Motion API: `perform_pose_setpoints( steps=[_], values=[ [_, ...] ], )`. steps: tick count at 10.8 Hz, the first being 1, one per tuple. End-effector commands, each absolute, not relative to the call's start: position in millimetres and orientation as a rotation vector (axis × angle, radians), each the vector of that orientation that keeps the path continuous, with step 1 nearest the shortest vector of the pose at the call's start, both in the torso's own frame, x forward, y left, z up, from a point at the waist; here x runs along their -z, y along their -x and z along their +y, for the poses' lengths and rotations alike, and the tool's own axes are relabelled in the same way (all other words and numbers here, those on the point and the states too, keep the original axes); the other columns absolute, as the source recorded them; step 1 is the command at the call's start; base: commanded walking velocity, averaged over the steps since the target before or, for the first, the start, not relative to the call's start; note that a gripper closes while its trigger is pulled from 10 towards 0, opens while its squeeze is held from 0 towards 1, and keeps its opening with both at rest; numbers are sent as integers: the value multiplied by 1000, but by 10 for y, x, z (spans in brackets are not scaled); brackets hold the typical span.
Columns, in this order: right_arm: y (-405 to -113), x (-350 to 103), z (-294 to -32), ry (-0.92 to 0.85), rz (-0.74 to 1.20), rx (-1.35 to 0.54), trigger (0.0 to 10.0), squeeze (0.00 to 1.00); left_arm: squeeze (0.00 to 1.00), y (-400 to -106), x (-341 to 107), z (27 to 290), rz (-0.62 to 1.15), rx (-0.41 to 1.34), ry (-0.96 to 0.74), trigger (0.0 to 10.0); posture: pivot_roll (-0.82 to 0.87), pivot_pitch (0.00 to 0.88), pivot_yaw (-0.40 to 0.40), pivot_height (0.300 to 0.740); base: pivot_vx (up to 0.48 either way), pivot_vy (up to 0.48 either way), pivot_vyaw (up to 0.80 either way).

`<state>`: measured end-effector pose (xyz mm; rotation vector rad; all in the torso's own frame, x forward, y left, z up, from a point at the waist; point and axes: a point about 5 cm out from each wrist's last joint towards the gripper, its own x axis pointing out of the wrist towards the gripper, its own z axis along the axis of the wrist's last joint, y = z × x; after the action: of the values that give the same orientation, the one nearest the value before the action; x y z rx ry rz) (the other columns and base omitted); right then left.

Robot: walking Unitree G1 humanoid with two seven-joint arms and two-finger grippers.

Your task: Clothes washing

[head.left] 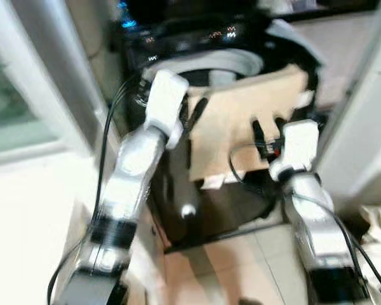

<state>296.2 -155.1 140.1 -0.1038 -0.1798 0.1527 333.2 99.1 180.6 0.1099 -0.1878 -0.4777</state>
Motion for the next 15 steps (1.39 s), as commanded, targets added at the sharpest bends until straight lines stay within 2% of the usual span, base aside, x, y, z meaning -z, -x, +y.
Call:
perform_pose_setpoints(
  steps=[1, 2, 4, 8, 15],
  values=[
    [-2933, -1388, -1558, 100, -196, -140, 10000, 0, 0, -3231, -1568, 1252, -106, 395, -76, 10000, -209, 0, 86, 727, 0, 0, -675],
    [-2905, -1359, -1597, 100, -189, -125, 10000, 0, 0, -3107, -1465, 1240, -81, 401, -75, 10000, -196, 0, 77, 727, 0, 0, -675],
    [-2875, -1305, -1638, 106, -176, -117, 10000, 0, 0, -3030, -1518, 1003, -130, 484, -150, 10000, -183, 0, 67, 727, 0, 0, -681],
    [-2904, -1318, -1641, 112, -202, -104, 10000, 0, 0, -3047, -1532, 952, -153, 541, -190, 10000, -192, 0, 81, 727, 0, 0, -675],
    [-2891, -1332, -1644, 112, -224, -83, 10000, 0, 0, -3038, -1608, 775, -214, 670, -236, 10000, -225, 0, 109, 727, 0, -461, -674]
  ],
)
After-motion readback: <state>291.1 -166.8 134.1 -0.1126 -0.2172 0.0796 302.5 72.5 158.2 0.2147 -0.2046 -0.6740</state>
